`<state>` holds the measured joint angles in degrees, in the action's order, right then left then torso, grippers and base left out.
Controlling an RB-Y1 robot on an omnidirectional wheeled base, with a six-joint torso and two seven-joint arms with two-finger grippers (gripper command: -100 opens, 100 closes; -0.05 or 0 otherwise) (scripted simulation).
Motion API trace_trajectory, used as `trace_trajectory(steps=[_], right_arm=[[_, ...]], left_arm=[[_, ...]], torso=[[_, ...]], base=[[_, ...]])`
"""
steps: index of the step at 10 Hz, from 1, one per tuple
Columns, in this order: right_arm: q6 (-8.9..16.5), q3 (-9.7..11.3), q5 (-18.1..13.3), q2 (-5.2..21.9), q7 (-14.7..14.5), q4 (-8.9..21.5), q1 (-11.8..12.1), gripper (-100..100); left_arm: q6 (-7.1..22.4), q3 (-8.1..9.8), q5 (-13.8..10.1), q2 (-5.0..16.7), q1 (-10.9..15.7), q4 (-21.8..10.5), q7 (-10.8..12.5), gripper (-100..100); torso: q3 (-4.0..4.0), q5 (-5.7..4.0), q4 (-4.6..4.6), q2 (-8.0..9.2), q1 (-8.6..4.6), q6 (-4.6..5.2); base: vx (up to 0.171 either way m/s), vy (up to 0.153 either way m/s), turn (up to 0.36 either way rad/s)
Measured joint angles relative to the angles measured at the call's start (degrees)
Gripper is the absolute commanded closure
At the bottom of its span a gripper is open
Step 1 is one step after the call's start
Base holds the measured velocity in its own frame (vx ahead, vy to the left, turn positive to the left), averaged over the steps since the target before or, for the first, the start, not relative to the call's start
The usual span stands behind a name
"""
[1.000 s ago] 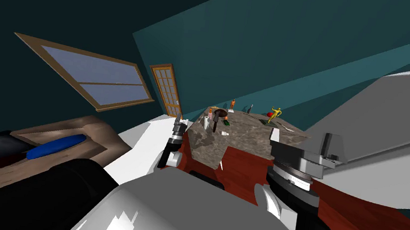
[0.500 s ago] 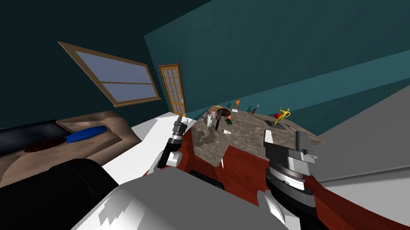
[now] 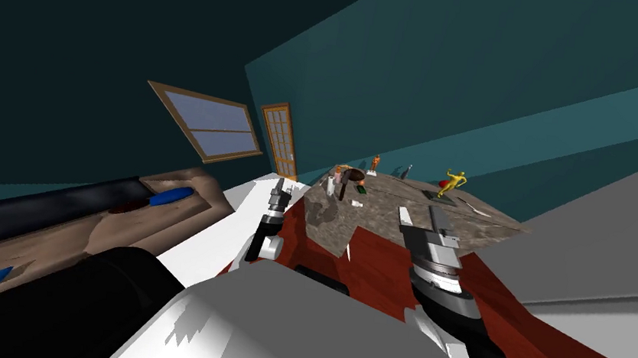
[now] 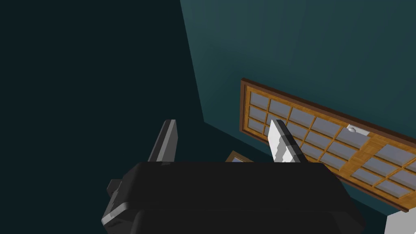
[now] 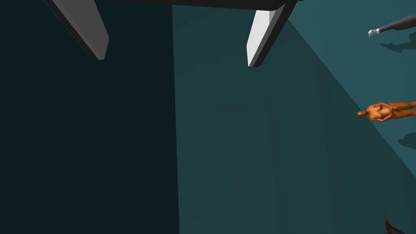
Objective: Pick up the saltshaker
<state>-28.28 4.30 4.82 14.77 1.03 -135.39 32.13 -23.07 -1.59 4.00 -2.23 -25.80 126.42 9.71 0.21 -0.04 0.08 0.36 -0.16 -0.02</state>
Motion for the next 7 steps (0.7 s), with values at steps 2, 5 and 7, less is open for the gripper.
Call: trace_trajectory(steps=[2,5,7], right_arm=[[0.70,0.09,0.52,3.05,-0.65,0.46,1.07,-100],[2.66,1.82,0.66,8.23,-2.92,1.54,2.40,-100],[3.81,2.40,0.90,11.56,-4.06,1.35,3.98,-100]], left_arm=[[0.00,0.00,0.00,0.00,0.00,0.00,0.00,0],[0.00,0.00,0.00,0.00,0.00,0.00,0.00,0],[0.00,0.00,0.00,0.00,0.00,0.00,0.00,0]], torso=[[-0.04,0.00,-0.01,-0.08,-0.01,0.01],[-0.01,0.00,0.00,-0.03,0.01,0.00],[-0.04,0.01,-0.02,-0.08,0.01,0.01]], base=[[-0.095,-0.026,0.329],[-0.087,-0.015,0.154],[-0.076,-0.011,0.204]])
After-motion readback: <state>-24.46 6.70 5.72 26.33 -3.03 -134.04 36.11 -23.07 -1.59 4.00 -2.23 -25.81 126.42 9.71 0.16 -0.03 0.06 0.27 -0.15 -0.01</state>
